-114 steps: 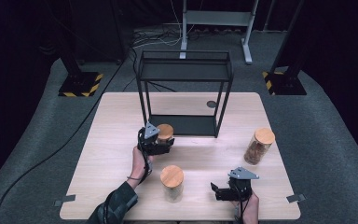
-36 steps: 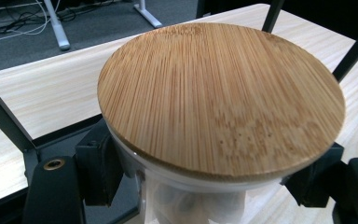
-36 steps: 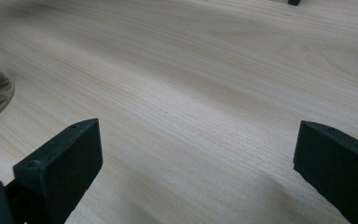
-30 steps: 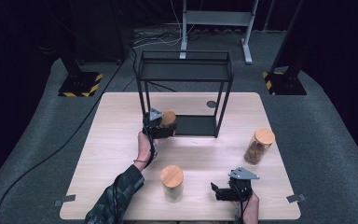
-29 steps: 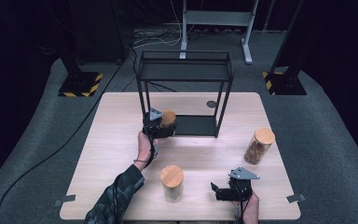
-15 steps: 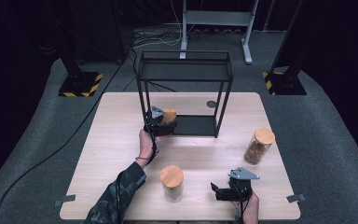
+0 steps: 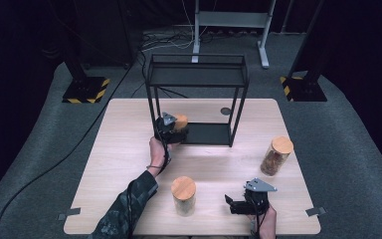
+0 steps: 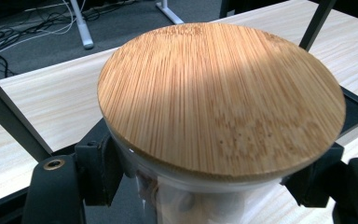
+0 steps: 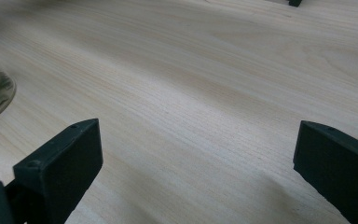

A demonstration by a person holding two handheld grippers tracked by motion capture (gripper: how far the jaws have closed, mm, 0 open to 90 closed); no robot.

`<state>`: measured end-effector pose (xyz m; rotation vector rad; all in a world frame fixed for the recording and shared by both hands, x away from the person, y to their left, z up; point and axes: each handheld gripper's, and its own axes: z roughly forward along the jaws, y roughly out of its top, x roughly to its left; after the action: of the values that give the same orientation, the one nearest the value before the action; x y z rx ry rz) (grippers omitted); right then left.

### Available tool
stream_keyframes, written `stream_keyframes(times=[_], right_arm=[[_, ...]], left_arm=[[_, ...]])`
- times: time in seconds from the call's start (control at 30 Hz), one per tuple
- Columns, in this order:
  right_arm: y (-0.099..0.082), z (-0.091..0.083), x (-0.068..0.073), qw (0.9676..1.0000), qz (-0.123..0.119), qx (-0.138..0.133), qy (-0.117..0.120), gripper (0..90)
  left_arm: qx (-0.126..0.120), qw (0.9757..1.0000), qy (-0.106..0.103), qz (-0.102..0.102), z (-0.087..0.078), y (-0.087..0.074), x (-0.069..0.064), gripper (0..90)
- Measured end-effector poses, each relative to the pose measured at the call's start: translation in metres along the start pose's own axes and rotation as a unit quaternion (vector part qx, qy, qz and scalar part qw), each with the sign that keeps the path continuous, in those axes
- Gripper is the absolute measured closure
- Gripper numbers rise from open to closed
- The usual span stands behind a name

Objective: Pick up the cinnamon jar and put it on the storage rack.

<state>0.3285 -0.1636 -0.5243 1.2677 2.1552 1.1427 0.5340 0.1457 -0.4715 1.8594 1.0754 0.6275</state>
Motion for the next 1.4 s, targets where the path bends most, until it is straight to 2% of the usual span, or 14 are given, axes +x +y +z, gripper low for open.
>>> stream_keyframes(times=[0.43,0.93,1.4], right_arm=[[0.0,0.0,0.0,1.0,0.0,0.0,0.0,0.5],[0.0,0.0,0.0,1.0,-0.001,-0.001,0.002,0.6],[0.0,0.0,0.0,1.0,-0.002,0.001,0.002,0.6]], left_arm=[[0.001,0.9999,0.016,0.004,0.01,-0.001,0.0,25.5],[0.013,0.9992,0.037,-0.008,0.023,-0.008,0.005,25.5],[-0.007,0.999,0.038,-0.024,0.028,-0.013,0.009,25.4]])
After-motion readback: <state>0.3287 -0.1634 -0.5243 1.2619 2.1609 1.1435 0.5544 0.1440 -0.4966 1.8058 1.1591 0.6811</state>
